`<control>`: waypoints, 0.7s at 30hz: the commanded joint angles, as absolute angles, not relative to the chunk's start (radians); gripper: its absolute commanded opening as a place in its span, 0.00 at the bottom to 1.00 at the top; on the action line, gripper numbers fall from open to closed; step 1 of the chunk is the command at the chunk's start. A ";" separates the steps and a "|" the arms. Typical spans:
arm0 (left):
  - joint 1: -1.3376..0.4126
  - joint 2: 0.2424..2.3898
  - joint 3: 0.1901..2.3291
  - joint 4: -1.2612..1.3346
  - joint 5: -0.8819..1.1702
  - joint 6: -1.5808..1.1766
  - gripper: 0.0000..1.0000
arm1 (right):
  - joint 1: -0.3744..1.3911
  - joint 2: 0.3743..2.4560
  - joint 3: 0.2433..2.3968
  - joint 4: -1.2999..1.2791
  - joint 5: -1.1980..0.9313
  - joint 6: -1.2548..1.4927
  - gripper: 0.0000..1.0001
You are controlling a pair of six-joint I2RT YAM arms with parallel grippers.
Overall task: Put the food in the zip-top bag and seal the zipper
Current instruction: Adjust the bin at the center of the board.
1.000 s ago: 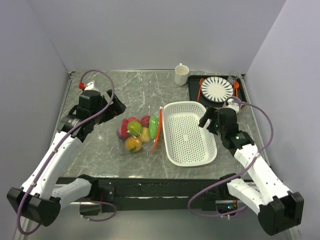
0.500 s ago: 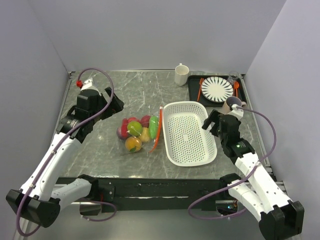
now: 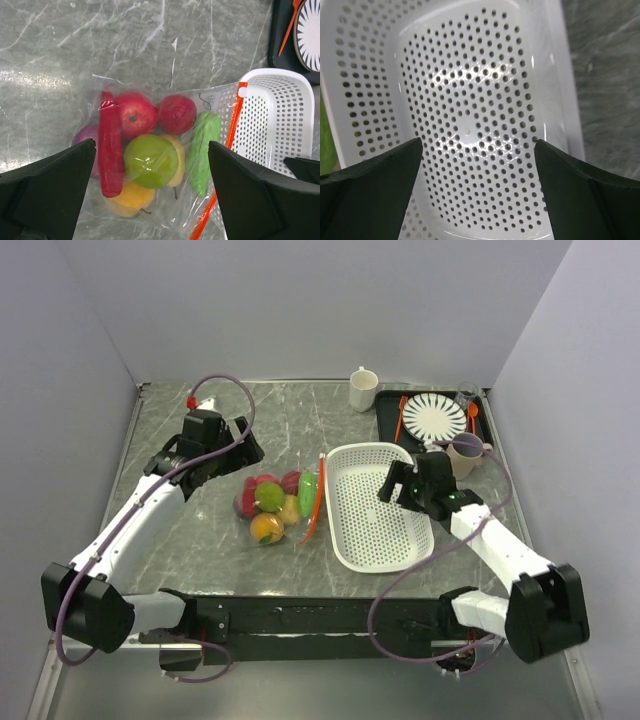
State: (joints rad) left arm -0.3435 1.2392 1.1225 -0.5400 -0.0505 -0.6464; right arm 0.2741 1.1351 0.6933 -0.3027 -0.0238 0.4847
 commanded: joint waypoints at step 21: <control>-0.242 1.319 0.904 -0.376 0.118 -0.729 0.99 | 0.575 1.609 1.060 -0.397 -0.034 0.520 1.00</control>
State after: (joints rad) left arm -0.2600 1.3746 0.9169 -0.4248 0.1188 -0.7017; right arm 0.5381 1.5352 0.9752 -0.3443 -0.0830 0.5335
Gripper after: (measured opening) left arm 0.994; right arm 0.998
